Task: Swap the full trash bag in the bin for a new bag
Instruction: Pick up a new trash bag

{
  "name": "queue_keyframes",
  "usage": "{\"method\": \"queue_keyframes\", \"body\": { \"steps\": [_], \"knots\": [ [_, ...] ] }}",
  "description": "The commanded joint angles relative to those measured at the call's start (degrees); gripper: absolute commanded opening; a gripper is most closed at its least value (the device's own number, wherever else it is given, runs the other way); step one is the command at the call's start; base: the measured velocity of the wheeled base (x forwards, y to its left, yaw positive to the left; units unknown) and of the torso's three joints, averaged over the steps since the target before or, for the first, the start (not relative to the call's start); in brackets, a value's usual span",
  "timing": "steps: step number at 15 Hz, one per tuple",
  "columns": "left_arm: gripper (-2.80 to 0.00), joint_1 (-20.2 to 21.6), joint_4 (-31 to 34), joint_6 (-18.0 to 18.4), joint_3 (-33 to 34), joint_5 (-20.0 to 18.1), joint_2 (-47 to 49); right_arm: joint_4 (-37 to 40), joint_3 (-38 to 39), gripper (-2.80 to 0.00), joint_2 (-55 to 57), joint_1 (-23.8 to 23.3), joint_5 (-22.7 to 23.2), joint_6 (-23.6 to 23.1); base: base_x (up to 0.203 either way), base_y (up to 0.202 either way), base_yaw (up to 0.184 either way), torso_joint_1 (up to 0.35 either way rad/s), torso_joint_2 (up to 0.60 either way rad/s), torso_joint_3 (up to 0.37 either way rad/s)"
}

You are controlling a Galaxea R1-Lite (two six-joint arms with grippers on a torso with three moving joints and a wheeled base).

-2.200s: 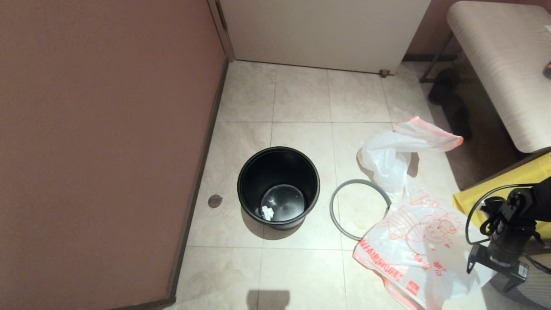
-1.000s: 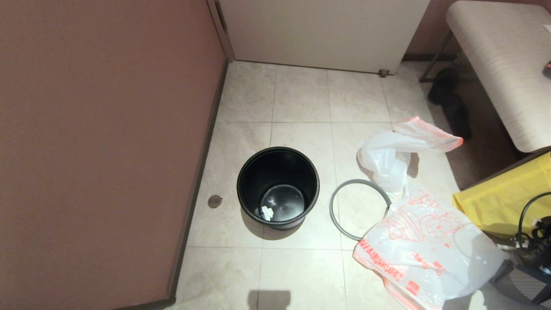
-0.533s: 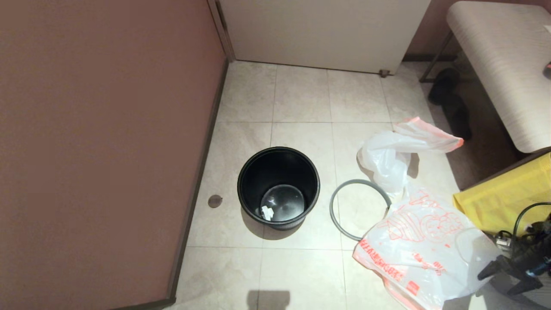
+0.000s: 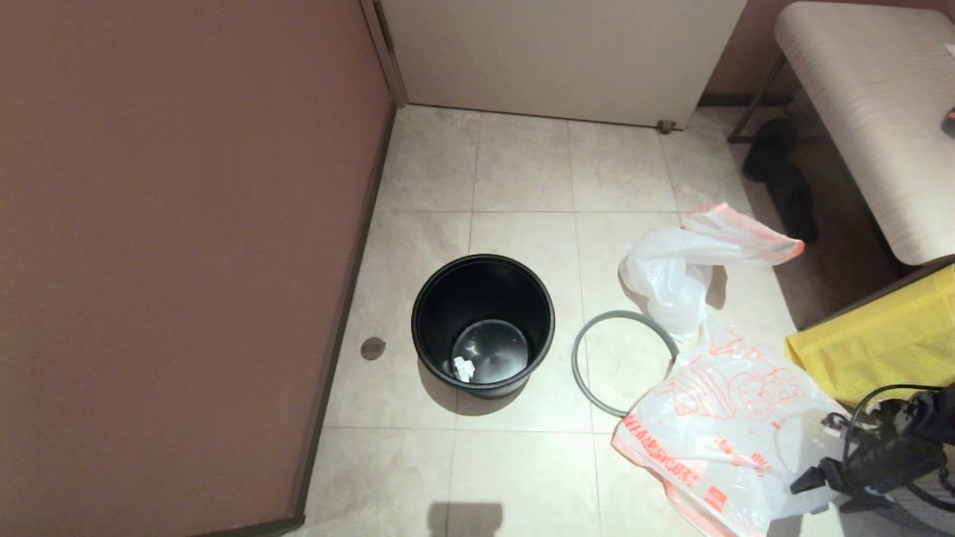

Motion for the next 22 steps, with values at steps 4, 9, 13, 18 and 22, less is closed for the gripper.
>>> {"method": "queue_keyframes", "body": {
  "steps": [4, 9, 13, 18, 22],
  "knots": [
    [-2.80, 0.0, 0.0, 0.0, 0.0, 0.0, 0.1, -16.3, 7.0, 0.00, 1.4, -1.9, 14.3, 4.5, 0.000, 0.000, 0.000, 0.000, 0.00, 0.000],
    [-2.80, 0.0, 0.0, 0.0, 0.0, -0.1, 0.1, -17.3, 1.1, 0.00, 3.2, -1.6, 27.7, 9.6, 0.000, 0.000, 0.000, 0.000, 0.00, 0.000],
    [-2.80, 0.0, 0.0, 0.0, 0.0, -0.1, 0.1, -12.7, -8.4, 0.00, 6.9, -0.2, 27.2, 9.7, 0.000, 0.000, 0.000, 0.000, 0.00, 0.000],
    [-2.80, 0.0, 0.0, 0.0, 0.0, 0.0, 0.1, -5.6, -15.7, 0.00, 8.5, 7.0, 27.4, 13.0, 0.000, 0.000, 0.000, 0.000, 0.00, 0.000],
    [-2.80, 0.0, 0.0, 0.0, 0.0, 0.0, 0.1, -6.1, -16.9, 0.00, 9.5, 9.9, 25.6, 13.1, 0.000, 0.000, 0.000, 0.000, 0.00, 0.000]
  ]
}}
